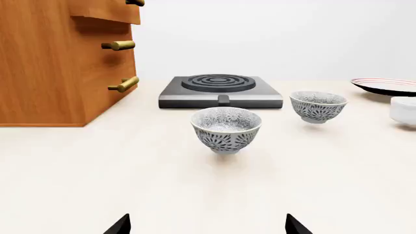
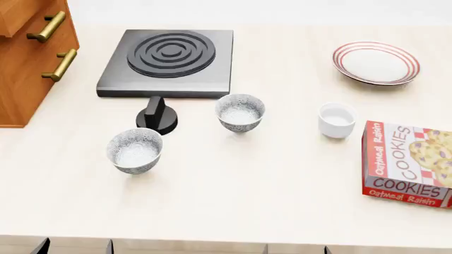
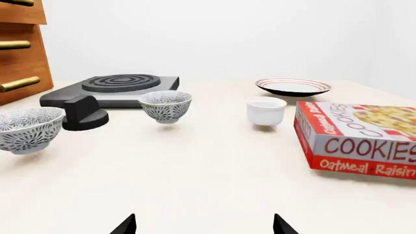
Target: Pick the akita bowl next to the ramekin and place it on the plate.
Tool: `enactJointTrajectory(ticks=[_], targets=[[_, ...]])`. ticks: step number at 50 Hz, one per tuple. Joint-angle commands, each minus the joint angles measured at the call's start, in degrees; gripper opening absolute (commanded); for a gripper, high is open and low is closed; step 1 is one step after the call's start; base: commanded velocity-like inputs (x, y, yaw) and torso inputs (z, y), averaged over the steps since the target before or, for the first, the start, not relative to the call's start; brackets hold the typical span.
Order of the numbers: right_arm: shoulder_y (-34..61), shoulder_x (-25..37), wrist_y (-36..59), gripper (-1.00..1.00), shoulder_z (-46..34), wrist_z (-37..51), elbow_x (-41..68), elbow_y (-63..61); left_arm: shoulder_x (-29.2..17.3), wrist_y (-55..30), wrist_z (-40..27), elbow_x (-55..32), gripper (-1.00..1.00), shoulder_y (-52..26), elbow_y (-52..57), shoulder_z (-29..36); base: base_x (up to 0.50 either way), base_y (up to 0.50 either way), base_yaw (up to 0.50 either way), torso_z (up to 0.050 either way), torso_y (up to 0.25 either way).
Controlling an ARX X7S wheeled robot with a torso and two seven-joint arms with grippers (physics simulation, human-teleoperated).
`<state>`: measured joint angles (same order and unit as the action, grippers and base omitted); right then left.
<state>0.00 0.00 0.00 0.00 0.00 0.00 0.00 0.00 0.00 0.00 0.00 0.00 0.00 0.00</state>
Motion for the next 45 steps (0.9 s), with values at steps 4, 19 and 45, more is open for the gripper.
enactJointTrajectory(ticks=[4, 19, 45], targets=[[0.0, 1.6, -0.1, 1.0, -2.0, 1.8, 1.7, -0.1, -1.5, 0.1, -2.0, -1.6, 1.0, -0.4, -0.6, 1.8, 0.0, 0.0, 0.0, 0.0, 0.0], [0.2, 3.4, -0.7, 1.0, -4.5, 4.1, 3.0, 0.1, -3.3, 0.0, -4.3, -3.7, 1.0, -0.8, -1.1, 3.7, 0.0, 0.0, 0.0, 0.0, 0.0], [-0.7, 5.6, 1.5, 1.0, -6.8, 6.1, 4.9, -4.7, -5.1, 1.5, -7.6, -5.8, 1.0, 0.5, 1.9, 4.6, 0.0, 0.0, 0.0, 0.0, 0.0]])
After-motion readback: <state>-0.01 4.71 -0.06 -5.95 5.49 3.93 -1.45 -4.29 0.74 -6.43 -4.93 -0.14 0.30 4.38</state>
